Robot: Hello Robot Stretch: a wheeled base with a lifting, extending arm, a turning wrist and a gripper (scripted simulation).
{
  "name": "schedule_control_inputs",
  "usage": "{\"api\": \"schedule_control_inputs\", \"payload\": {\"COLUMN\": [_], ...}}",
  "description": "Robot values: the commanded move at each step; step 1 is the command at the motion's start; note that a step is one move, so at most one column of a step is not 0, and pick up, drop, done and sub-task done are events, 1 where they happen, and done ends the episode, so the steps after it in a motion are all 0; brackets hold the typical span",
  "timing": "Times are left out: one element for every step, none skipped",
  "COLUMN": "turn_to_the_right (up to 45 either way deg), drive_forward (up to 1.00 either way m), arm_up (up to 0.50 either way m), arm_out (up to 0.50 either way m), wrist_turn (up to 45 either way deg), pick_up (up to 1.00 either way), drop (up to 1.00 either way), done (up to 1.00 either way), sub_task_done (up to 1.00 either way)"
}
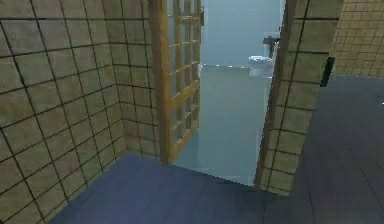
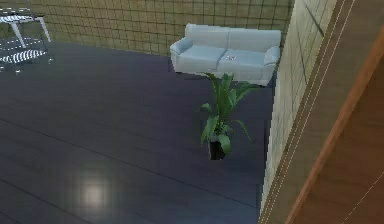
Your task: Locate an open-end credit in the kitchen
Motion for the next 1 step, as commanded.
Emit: {"api": "schedule_control_inputs", "payload": {"turn_to_the_right": [0.0], "drive_forward": [1.00], "arm_up": [0.00], "arm_out": [0.00], "wrist_turn": [0.0], "pick_up": [0.00], "drop": [0.00], "done": [0.00], "sub_task_done": [0.00]}}
